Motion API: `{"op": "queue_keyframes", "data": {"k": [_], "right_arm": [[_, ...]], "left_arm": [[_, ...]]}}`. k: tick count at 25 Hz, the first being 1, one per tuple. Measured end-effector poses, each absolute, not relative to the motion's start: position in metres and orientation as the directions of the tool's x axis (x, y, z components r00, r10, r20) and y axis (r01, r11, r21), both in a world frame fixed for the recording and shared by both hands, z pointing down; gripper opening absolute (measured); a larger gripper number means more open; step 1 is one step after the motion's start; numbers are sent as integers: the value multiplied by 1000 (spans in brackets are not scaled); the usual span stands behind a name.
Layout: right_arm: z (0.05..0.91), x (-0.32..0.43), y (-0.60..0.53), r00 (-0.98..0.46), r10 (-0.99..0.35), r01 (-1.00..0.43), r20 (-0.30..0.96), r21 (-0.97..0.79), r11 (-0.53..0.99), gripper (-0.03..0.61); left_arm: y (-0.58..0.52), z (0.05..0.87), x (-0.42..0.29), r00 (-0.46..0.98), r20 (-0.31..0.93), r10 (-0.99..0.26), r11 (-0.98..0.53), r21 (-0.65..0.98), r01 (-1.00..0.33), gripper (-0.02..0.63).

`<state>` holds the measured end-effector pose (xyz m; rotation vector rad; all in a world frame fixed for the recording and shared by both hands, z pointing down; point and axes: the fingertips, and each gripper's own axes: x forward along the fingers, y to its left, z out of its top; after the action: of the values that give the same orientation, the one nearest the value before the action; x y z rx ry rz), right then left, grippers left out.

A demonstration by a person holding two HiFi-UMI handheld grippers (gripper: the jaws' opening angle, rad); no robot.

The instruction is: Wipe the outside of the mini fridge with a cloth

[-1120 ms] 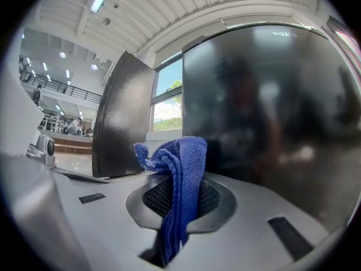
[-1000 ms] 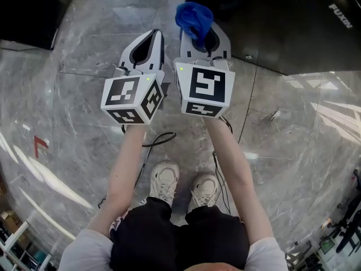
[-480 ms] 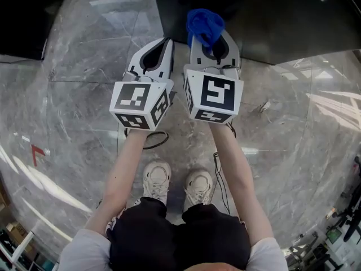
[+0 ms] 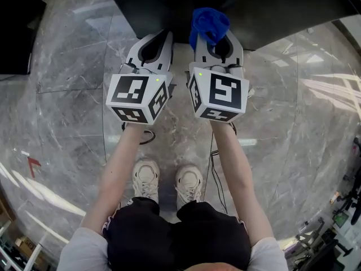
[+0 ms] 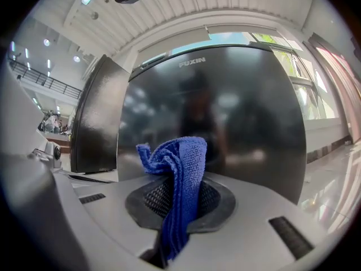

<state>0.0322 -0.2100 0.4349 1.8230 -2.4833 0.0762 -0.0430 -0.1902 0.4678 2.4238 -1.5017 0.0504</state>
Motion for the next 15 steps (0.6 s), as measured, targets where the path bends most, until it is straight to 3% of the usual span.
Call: {"op": "queue_keyframes", "data": {"k": [15], "right_arm": [[441, 182, -214, -50, -995, -999, 88, -25, 48, 52]], "left_arm": [[-176, 482, 60, 601, 201, -774, -556, 239, -796, 5]]}}
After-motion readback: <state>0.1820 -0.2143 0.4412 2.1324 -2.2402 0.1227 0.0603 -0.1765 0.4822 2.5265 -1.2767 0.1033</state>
